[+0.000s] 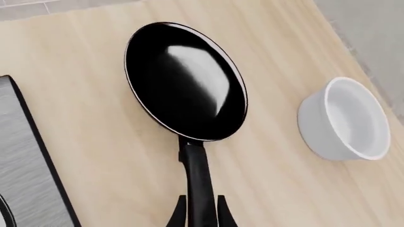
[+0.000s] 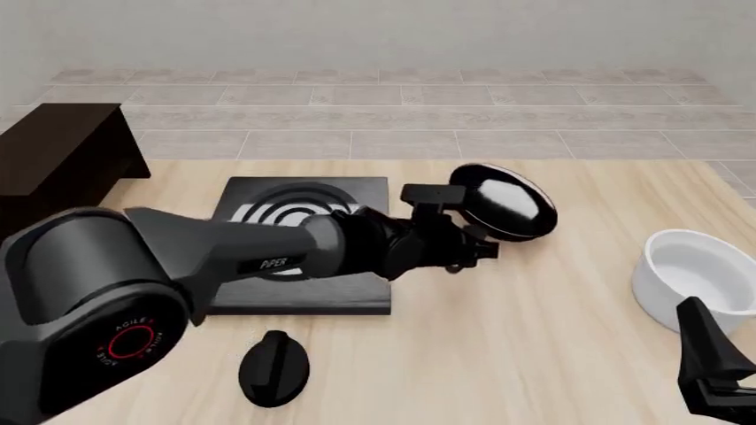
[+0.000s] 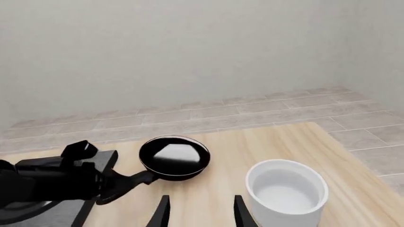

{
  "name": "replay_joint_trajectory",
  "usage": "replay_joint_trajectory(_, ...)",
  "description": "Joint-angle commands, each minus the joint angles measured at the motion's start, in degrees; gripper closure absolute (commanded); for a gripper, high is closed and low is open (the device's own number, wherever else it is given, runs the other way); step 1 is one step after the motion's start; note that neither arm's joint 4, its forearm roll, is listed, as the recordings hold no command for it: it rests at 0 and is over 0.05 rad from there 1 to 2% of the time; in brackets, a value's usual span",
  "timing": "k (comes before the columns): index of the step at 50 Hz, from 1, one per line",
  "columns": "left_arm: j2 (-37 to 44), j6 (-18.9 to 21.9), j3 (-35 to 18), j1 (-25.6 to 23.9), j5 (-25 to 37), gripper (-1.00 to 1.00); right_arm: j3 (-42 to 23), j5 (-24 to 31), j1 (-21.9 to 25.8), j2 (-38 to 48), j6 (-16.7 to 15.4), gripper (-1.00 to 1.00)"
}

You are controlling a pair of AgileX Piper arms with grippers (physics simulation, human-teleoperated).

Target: Put the frying pan on top of the cabinet.

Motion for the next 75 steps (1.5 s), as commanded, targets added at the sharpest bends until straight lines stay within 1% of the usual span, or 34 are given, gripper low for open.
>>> replay_joint_trajectory(1,-4.4,0.5,0.9,0.4,-1.8,1.0,0.0,0.1,0.1,0.0,-0.2,-1.0)
replay_joint_trajectory(15,-8.2,-0.3,2.1,1.1,-2.9,1.0,0.0,0.2,0.1,0.0,-0.3,-1.0)
replay_joint_trajectory(19,-10.3,-1.3,2.6,1.7,-2.8,1.0,0.0,0.2,0.1,0.0,-0.4,-1.0)
replay_joint_trajectory(35,-15.6,-3.2,4.7,3.4,-4.0,1.0,0.0,0.2,0.2,0.0,-0.7,-1.0)
replay_joint_trajectory(41,-18.9,-3.8,6.1,5.3,-4.5,1.0,0.0,0.3,0.2,0.0,-0.7,-1.0)
replay_joint_trajectory(43,-19.5,-3.2,6.3,5.6,-4.5,1.0,0.0,0.3,0.2,0.0,-0.6,-1.0)
replay_joint_trajectory(44,-20.7,-3.4,6.6,6.6,-4.4,1.0,0.0,0.3,0.2,0.0,-0.7,-1.0)
replay_joint_trajectory(48,-22.8,-3.0,7.1,7.5,-4.1,1.0,0.0,0.3,0.3,0.0,-0.6,-1.0)
replay_joint_trajectory(49,-24.0,-2.1,7.5,8.3,-4.1,1.0,0.0,0.3,0.2,0.0,-0.7,-1.0)
replay_joint_trajectory(51,-24.9,-2.3,7.7,8.6,-3.7,1.0,0.0,0.4,0.3,0.0,-0.6,-1.0)
replay_joint_trajectory(52,-25.9,-2.2,8.3,9.6,-3.7,1.0,0.0,0.4,0.3,0.0,-0.7,-1.0)
replay_joint_trajectory(54,-27.1,-2.2,8.6,9.9,-3.5,1.0,0.0,0.4,0.3,0.0,-0.6,-1.0)
replay_joint_trajectory(55,-28.1,-2.2,9.1,11.1,-3.5,1.0,0.0,0.4,0.3,0.0,-0.7,-1.0)
replay_joint_trajectory(57,-29.2,-2.2,9.4,11.4,-3.3,1.0,0.0,0.4,0.4,0.0,-0.7,-1.0)
replay_joint_trajectory(61,-32.0,-2.4,10.8,14.4,-3.1,1.0,0.0,0.4,0.4,0.0,-0.8,-1.0)
replay_joint_trajectory(63,-32.5,-2.5,11.0,14.8,-3.0,1.0,0.0,0.4,0.4,0.0,-0.8,-1.0)
replay_joint_trajectory(65,-34.4,-1.8,11.5,16.3,-2.6,1.0,-0.2,0.6,0.5,0.0,-0.9,-1.0)
replay_joint_trajectory(66,-35.0,-2.3,11.7,16.4,-2.3,1.0,-0.3,0.7,0.5,0.0,-0.9,-1.0)
replay_joint_trajectory(68,-36.6,-2.3,12.5,18.5,-2.3,1.0,-0.1,0.5,0.5,0.0,-0.9,-1.0)
replay_joint_trajectory(71,-37.3,-2.3,12.8,19.0,-2.1,1.0,0.0,0.5,0.5,0.0,-0.9,-1.0)
replay_joint_trajectory(72,-38.5,-2.5,13.5,20.5,-2.0,1.0,0.0,0.4,0.5,0.0,-0.9,-1.0)
replay_joint_trajectory(74,-39.0,-2.5,13.8,20.9,-2.0,1.0,0.0,0.4,0.5,0.0,-0.9,-1.0)
replay_joint_trajectory(75,-39.9,-2.4,14.5,22.2,-2.2,1.0,0.0,0.4,0.5,0.0,-0.9,-1.0)
